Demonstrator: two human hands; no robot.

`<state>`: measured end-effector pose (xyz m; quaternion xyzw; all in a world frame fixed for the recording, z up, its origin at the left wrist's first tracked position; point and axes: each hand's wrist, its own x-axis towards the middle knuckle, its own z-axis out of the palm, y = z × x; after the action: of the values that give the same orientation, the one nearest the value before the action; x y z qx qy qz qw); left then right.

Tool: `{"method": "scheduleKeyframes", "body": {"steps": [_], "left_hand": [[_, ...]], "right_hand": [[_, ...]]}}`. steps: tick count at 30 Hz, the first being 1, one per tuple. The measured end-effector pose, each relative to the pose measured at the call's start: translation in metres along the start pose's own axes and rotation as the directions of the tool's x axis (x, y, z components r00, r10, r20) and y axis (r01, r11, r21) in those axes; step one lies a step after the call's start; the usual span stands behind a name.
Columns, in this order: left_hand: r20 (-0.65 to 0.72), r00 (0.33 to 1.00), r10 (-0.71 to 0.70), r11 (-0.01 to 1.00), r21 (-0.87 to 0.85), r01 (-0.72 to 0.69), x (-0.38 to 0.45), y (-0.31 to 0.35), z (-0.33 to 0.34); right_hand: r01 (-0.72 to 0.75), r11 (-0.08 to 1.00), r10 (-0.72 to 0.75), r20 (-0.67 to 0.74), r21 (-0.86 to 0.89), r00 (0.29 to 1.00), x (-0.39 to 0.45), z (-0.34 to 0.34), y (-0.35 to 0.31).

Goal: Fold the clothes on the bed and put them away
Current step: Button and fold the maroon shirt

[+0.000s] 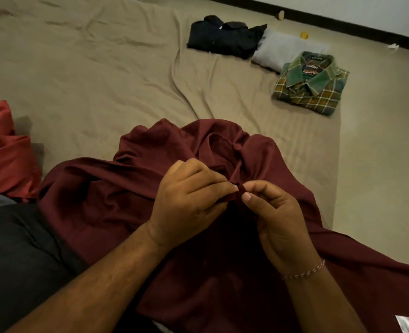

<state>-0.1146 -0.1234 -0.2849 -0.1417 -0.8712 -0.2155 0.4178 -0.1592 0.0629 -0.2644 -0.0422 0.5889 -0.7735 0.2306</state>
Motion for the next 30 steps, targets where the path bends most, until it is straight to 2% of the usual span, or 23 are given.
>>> {"method": "scheduleKeyframes", "body": {"steps": [12, 30], "left_hand": [[-0.031, 0.999, -0.016, 0.999, 0.040, 0.017, -0.002, 0.002, 0.004], [0.025, 1.000, -0.006, 1.000, 0.030, 0.006, -0.009, 0.003, 0.012]], "right_hand": [[-0.044, 0.991, 0.045, 0.000, 0.129, 0.999, 0.003, -0.002, 0.001], [-0.034, 0.993, 0.027, 0.059, 0.115, 0.998, 0.004, -0.004, 0.011]]}}
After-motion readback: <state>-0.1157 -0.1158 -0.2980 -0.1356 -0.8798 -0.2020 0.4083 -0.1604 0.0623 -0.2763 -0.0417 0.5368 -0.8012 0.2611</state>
